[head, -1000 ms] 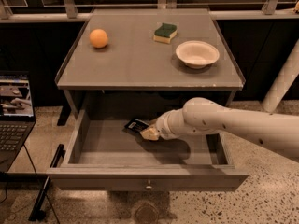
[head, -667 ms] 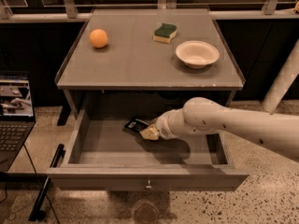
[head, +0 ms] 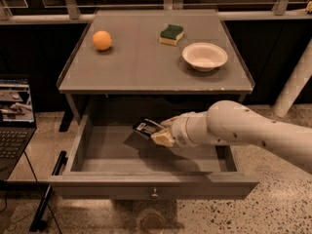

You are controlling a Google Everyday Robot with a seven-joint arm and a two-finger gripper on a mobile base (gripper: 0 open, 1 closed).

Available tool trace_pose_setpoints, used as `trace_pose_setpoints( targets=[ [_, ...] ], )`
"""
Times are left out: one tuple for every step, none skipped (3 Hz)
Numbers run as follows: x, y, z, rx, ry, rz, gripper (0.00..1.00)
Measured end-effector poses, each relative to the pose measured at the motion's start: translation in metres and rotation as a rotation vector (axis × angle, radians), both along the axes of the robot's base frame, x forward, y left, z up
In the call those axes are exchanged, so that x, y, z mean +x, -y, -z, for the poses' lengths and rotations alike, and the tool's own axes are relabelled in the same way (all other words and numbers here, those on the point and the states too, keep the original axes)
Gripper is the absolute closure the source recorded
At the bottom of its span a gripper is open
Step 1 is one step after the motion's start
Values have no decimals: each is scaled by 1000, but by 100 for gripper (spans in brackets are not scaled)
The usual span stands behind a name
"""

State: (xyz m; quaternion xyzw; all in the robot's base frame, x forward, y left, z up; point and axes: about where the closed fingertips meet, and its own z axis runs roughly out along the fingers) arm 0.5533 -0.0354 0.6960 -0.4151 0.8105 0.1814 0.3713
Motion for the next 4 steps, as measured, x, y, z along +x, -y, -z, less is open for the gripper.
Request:
trace_pose_setpoints(
  targets=[
    [-11, 19, -60, -68, 130, 37, 100],
    [-12, 30, -115, -135, 236, 54, 100],
    [-11, 32, -155, -175, 300, 55, 100],
    [-7, 29, -187, -208, 345, 49, 100]
  ],
)
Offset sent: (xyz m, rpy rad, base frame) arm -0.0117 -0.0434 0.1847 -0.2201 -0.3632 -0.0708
